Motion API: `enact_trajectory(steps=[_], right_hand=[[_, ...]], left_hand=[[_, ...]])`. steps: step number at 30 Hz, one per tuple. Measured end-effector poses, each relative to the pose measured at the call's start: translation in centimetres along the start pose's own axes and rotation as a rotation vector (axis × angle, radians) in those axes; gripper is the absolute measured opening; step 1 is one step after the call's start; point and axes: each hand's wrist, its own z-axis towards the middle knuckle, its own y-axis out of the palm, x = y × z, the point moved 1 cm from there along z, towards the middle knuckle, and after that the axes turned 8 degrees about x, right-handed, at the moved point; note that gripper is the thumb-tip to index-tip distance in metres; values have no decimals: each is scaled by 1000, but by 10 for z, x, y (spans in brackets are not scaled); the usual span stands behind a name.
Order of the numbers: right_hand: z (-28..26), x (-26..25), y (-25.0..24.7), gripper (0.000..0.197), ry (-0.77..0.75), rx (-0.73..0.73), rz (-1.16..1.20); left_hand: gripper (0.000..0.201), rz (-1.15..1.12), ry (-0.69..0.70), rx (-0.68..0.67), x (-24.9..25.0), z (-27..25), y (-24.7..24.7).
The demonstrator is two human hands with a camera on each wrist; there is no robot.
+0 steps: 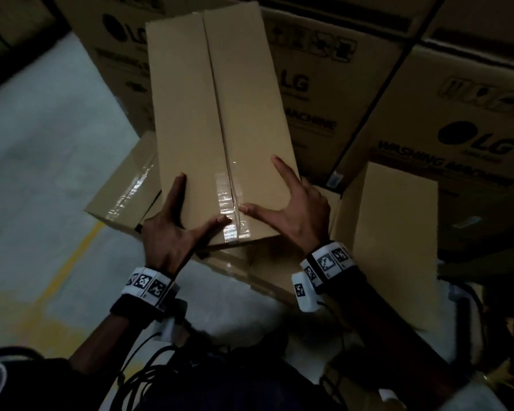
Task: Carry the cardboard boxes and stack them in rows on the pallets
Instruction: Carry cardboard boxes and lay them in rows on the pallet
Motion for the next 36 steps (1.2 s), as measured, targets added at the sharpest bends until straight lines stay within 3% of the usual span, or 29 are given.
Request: enact_trajectory(steps=[8,21,30,36], right_hand=[[16,-149,81,113,-277,-112,-11],[-32,-404,293,112,-666,-214,25],[-55,-551,434,110,-895,-419,62],[-48,-674,557,111,-1001,-524,48]], left_hand=[[113,9,-117,255,-86,34,-122],[117,126,-272,554,-274,71,-359],[120,199,-477,718,-379,85,-471],[120,328,-586,792,-468,143,-551]])
